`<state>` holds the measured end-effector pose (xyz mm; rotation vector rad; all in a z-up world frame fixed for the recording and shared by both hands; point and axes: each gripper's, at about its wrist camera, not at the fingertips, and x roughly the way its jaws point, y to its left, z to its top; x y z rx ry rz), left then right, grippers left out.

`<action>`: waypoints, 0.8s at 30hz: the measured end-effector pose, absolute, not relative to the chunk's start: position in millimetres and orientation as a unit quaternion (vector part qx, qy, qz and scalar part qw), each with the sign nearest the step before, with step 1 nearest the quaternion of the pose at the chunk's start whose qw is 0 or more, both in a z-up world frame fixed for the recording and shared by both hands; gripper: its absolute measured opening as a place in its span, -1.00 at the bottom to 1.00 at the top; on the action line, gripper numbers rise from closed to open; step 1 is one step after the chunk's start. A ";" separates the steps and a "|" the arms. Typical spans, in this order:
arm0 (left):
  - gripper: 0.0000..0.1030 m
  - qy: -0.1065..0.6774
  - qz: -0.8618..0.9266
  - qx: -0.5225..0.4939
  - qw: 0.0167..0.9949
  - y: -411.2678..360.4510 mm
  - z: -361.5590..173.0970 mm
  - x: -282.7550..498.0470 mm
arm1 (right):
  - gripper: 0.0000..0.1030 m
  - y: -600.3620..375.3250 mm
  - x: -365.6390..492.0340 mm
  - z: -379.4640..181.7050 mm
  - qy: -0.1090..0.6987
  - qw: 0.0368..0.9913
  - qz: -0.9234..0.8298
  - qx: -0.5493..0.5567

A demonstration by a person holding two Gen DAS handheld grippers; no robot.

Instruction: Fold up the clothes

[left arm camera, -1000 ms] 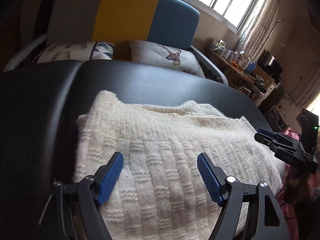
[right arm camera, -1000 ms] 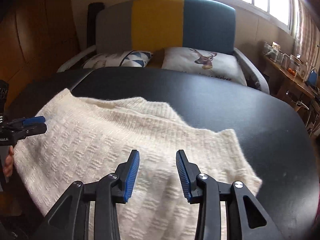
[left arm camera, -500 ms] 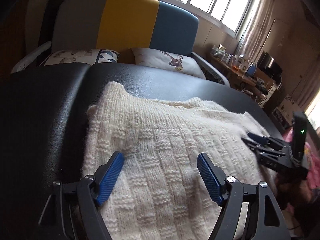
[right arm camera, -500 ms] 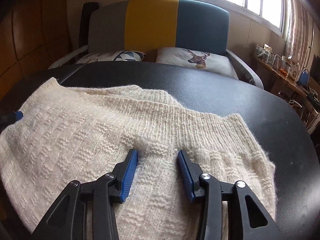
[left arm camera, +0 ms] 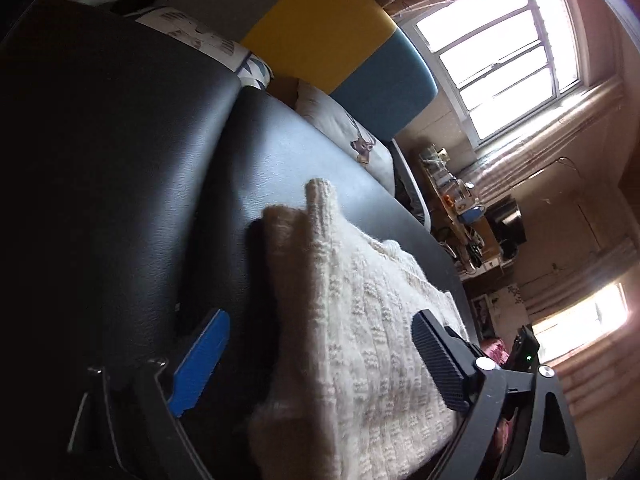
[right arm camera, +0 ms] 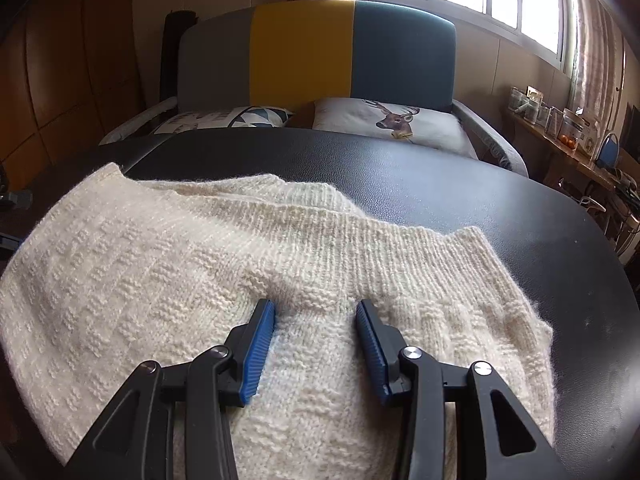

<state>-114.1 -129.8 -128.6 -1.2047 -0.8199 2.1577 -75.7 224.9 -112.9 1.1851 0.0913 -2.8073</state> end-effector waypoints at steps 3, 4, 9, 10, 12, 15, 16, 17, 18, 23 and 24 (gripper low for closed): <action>0.99 -0.293 0.790 -0.466 0.269 -116.3 -133.1 -134.8 | -0.16 225.4 -75.3 -113.0 0.028 0.047 -0.920 0.388; 0.99 -0.295 0.787 -0.465 0.278 -113.9 -132.3 -140.2 | -0.15 225.6 -75.1 -113.1 0.027 0.047 -0.920 0.387; 0.99 -0.309 0.779 -0.455 0.302 -105.1 -133.4 -159.5 | -0.15 226.3 -74.7 -113.1 0.024 0.048 -0.921 0.386; 0.99 -0.297 0.777 -0.462 0.307 -100.8 -132.9 -162.0 | -0.15 226.2 -74.7 -113.0 0.024 0.049 -0.921 0.386; 0.98 -0.263 0.779 -0.472 0.318 -92.2 -130.1 -165.0 | -0.15 225.8 -74.7 -113.3 0.024 0.049 -0.921 0.386; 0.69 -0.223 0.774 -0.488 0.337 -83.0 -128.3 -166.8 | -0.15 226.7 -74.4 -113.1 0.020 0.050 -0.921 0.386; -0.11 -0.220 0.769 -0.501 0.329 -82.7 -131.6 -168.3 | -0.15 226.6 -74.3 -113.0 0.020 0.051 -0.921 0.386; -0.42 -0.233 0.763 -0.512 0.319 -85.7 -137.8 -169.0 | -0.15 226.4 -74.3 -113.0 0.019 0.051 -0.921 0.386; -0.42 -0.244 0.757 -0.521 0.309 -88.4 -143.5 -169.5 | -0.15 226.0 -74.2 -113.0 0.018 0.050 -0.921 0.386; -0.49 -0.250 0.769 -0.507 0.298 -86.9 -140.5 -161.8 | -0.14 234.6 -76.9 -110.5 -0.011 0.070 -0.916 0.396; -0.50 -0.257 0.768 -0.507 0.295 -88.3 -140.3 -161.7 | -0.14 240.9 -78.8 -108.5 -0.034 0.083 -0.909 0.406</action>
